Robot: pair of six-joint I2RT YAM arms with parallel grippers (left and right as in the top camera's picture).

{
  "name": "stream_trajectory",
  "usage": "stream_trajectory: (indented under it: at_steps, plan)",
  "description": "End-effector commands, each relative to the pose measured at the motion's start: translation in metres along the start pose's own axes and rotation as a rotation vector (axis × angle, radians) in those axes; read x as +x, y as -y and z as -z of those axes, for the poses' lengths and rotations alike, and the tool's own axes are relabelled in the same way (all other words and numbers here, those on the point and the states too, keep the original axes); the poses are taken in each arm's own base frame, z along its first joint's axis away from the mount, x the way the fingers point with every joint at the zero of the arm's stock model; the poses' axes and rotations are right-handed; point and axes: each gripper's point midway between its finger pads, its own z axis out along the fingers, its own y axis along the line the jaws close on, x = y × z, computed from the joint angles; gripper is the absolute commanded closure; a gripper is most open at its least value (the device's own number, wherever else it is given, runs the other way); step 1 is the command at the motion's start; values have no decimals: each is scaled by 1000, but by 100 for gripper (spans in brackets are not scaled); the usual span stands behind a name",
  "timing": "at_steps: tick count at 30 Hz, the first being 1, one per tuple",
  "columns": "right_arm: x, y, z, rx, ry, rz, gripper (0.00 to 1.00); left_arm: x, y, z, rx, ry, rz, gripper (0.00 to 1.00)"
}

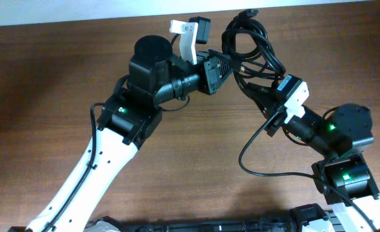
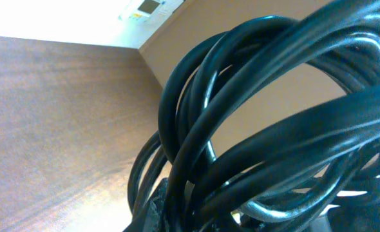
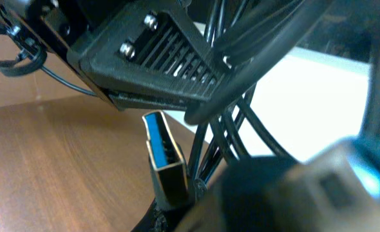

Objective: Untangle cables

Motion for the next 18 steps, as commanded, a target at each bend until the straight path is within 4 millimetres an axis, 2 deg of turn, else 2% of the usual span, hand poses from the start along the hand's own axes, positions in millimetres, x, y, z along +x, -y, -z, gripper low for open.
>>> stream_trajectory:
  at_steps: [1, 4, 5, 6, 7, 8, 9, 10, 12, 13, 18]
  plan:
    - [9, -6, 0, -28, -34, -34, 96, -32, -2, 14, -58, 148, 123, 100]
    - [13, -7, 1, -31, -50, -47, 96, -36, -2, 14, -57, 168, 179, 100]
    - [14, -7, 1, -31, -53, -49, 93, -38, -3, 15, -59, 179, 177, 100]
    - [14, -7, 1, -31, -53, -49, 81, -39, -4, 15, -67, 188, 177, 100]
    - [14, -7, 1, -31, -52, -49, 64, -42, -7, 16, -82, 203, 178, 100]
    - [14, -7, 1, -31, -52, -49, 60, -43, -10, 16, -100, 216, 180, 100]
    - [14, -7, 1, -31, -52, -49, 50, -44, -15, 17, -122, 225, 172, 100]
    - [14, -8, 1, -32, -52, -49, 27, -46, -18, 18, -140, 236, 139, 100]
    - [14, -8, 1, -32, -53, -49, 5, -48, -20, 19, -163, 244, 79, 100]
    - [14, -8, 1, -32, -52, -49, 2, -48, -20, 19, -167, 241, 46, 100]
    - [13, -7, 1, -30, -51, -48, 1, -45, -23, 19, -193, 217, -100, 100]
